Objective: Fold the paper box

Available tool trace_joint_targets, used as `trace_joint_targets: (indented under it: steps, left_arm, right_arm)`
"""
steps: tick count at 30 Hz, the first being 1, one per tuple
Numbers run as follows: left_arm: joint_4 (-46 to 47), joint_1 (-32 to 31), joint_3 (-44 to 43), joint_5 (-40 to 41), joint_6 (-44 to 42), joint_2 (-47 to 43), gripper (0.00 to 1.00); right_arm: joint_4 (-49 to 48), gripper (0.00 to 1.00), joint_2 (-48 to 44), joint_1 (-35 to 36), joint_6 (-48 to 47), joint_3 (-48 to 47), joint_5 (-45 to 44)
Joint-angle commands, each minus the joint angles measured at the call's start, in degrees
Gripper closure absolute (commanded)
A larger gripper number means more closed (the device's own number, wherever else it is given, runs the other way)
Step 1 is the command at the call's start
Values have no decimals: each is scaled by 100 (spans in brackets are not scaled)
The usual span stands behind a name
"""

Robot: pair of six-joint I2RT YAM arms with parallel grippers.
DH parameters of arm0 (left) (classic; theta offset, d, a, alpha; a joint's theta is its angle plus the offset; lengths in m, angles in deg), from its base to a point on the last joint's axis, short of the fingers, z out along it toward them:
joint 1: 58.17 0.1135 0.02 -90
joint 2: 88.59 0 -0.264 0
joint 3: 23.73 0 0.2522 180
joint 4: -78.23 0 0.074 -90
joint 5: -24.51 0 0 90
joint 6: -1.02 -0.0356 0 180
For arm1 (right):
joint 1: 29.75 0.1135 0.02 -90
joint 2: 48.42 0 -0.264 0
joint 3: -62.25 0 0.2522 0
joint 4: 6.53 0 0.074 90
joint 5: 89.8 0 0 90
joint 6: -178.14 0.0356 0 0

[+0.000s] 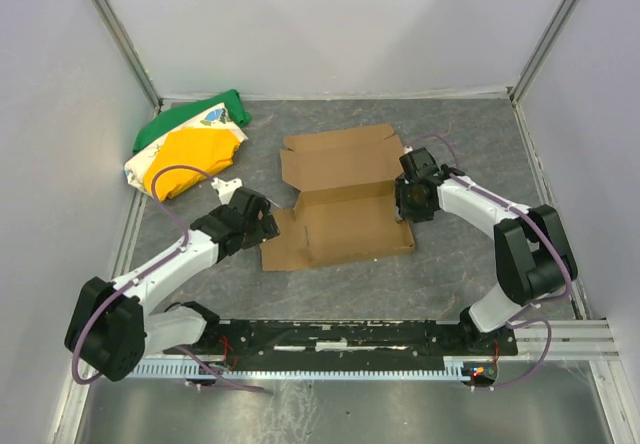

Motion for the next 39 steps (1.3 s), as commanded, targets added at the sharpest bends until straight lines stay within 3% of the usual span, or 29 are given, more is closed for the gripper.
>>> trace_joint_targets:
  steps: [1, 6, 10, 14, 16, 23, 35, 37, 39]
  left_arm:
    - [621, 63, 196, -177, 263, 240, 9]
    - [1477, 71, 628, -804, 293, 339, 21]
    - [2117, 65, 818, -1339, 287, 369, 55]
    - [2242, 75, 706, -1616, 139, 375, 88]
    - [2272, 67, 627, -1750, 47, 295, 95]
    - [2491, 63, 426, -2300, -320, -127, 97]
    - [2831, 70, 206, -3039, -394, -576, 89]
    - [2997, 67, 226, -3223, -358, -438, 86]
    - [3036, 57, 208, -3318, -370, -266, 73]
  right_arm:
    - [69, 49, 42, -13, 45, -213, -45]
    - [-10, 66, 145, -11, 43, -167, 170]
    - [-90, 80, 91, -13, 110, -39, 262]
    - [-118, 86, -40, -18, 159, 58, 331]
    - [-139, 86, -91, -17, 184, 114, 373]
    - [-305, 89, -220, -6, 286, 404, 526]
    - [-328, 93, -421, 164, 396, 626, 450]
    - [-332, 93, -431, 245, 435, 624, 436]
    - [-333, 93, -459, 323, 493, 630, 426]
